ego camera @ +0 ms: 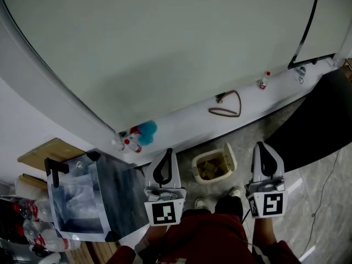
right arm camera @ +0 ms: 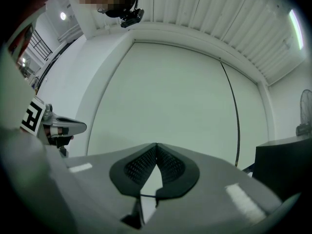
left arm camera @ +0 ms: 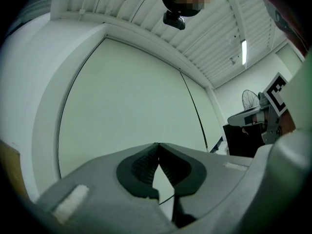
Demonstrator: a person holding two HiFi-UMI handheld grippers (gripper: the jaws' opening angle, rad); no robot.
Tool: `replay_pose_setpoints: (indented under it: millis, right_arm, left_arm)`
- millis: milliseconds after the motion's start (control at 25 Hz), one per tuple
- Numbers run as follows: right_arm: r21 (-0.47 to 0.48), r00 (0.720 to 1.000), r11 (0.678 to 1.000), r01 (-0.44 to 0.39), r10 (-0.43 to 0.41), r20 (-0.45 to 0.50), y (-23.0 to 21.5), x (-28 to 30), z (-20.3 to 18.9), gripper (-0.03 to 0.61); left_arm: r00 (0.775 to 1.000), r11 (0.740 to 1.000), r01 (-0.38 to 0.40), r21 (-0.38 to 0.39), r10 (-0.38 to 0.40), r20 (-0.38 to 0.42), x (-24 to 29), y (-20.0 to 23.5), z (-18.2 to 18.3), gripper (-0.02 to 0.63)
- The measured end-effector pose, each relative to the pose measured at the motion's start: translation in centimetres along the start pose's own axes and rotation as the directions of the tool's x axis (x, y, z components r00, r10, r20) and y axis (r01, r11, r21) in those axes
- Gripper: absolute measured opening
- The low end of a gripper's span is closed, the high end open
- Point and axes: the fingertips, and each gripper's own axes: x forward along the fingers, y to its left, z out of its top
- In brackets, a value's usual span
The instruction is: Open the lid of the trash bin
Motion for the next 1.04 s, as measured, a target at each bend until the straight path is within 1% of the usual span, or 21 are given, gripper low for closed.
replay_pose_setpoints:
  millis: [120,240,400,480,600,800,920,1040]
  right_arm:
    - [-0.008,1.000,1.000,0.001,-0.002,-0.026,0.0,0.2,-0.5,0.000]
    - [0.006,0.995,1.000,0.021,-0.020,-0.095,-0.1,0.4,-1.6,0.000]
    - [0.003,0.993,1.000,0.027,-0.027,-0.117,-0.2,0.8,-1.9,0.000]
    - [0.000,0.994,1.000,0.029,-0.029,-0.108,-0.3,1.0,-1.7,0.000]
    - [-0.033,0.999,0.999,0.022,-0.023,-0.037,0.3,1.5,-0.7,0.000]
    - [-0.036,0.999,0.999,0.019,-0.020,-0.044,0.2,1.7,-0.9,0.000]
    - [-0.063,0.999,0.998,0.016,-0.019,-0.036,-0.3,1.6,-0.8,0.000]
    - [-0.049,1.000,0.999,0.015,-0.017,-0.025,-0.1,1.8,-0.3,0.000]
  left_arm:
    - [1.000,1.000,0.005,0.002,-0.005,0.008,0.4,-0.1,0.1,0.005]
    - [1.000,1.000,0.009,0.008,-0.010,0.007,0.7,0.0,-0.1,0.005]
    - [1.000,1.000,0.006,0.004,-0.006,0.005,1.1,0.4,-0.2,0.005]
    - [1.000,1.000,0.005,0.000,-0.005,0.001,1.2,0.5,-0.4,0.005]
    - [1.000,1.000,0.004,-0.006,-0.004,-0.008,1.2,0.6,-0.9,0.005]
    - [1.000,1.000,-0.005,-0.004,0.005,-0.012,1.2,0.9,-1.1,0.005]
    - [1.000,1.000,-0.019,-0.008,0.019,-0.010,1.2,1.3,-1.0,0.005]
    - [1.000,0.999,-0.030,-0.012,0.030,-0.007,1.2,1.8,-0.9,0.005]
